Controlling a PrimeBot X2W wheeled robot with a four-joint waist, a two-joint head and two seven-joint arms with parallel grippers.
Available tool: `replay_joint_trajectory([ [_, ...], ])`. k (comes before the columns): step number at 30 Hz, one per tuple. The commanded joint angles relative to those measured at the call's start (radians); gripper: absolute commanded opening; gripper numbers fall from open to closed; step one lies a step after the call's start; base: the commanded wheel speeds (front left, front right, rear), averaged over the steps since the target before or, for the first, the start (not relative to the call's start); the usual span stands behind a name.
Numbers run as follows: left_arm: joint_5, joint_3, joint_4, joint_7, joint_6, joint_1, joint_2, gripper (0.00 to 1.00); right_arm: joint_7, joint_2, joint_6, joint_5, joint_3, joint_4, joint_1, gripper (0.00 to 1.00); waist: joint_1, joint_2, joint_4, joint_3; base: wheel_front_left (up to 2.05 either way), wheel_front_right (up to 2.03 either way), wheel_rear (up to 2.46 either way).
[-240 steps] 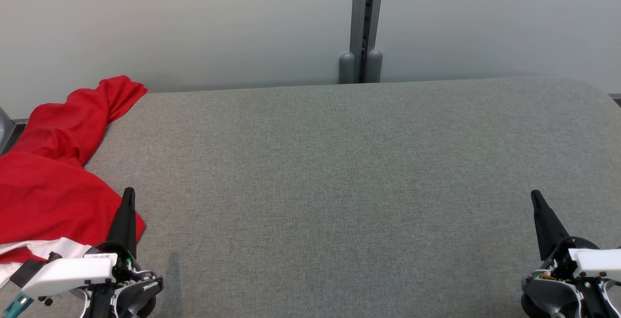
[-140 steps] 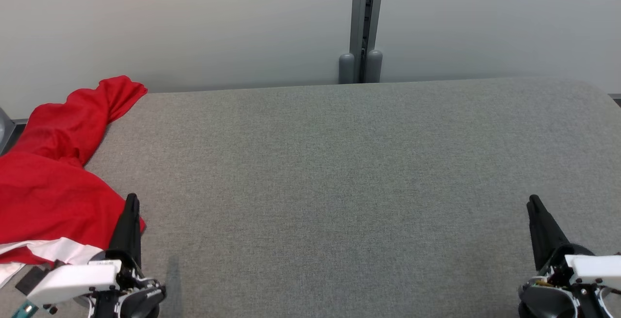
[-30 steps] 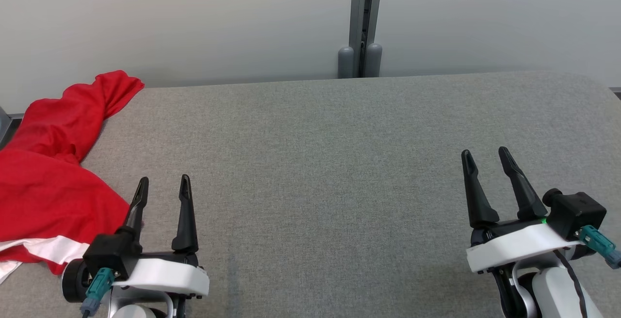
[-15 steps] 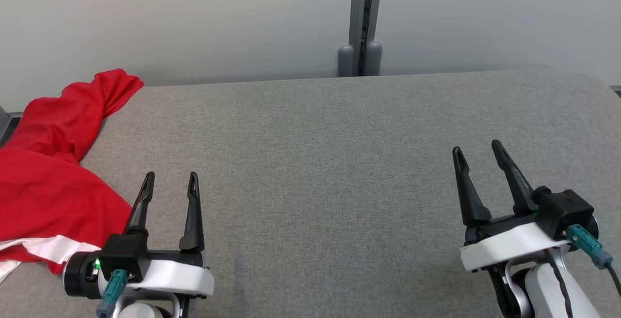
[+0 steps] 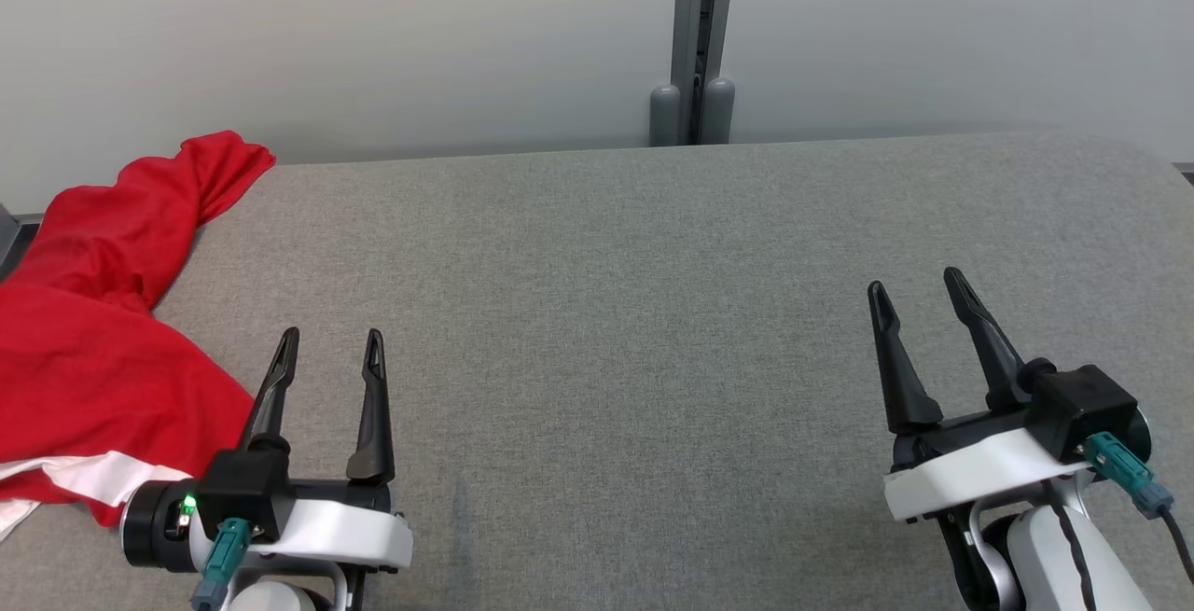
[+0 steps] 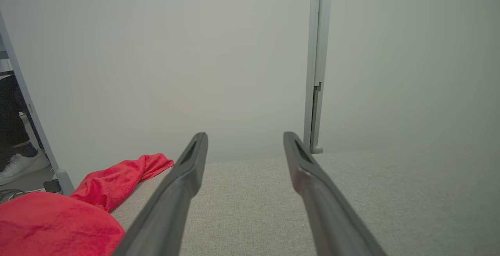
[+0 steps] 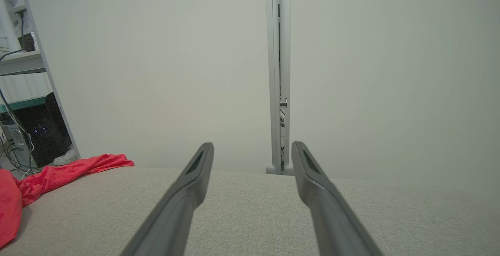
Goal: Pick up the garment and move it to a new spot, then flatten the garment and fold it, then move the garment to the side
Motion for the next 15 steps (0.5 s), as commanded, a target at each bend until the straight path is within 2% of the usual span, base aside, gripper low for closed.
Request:
replay_joint_trajectory([
  [1,-0.002,0.004,0.001,-0.005,-0.003,-0.014,0.005,1.00,-0.007,-0.004,0.002,0.002,-0.005,0.001,-0.010,1.00,0.0000,0.0000,0.000,0.001,0.00,0.00,0.00],
  [15,-0.011,0.000,0.006,-0.005,0.000,-0.018,0.005,1.00,-0.007,-0.007,0.002,0.013,0.001,0.004,-0.011,1.00,0.0000,0.0000,0.002,0.003,0.00,0.00,0.00],
])
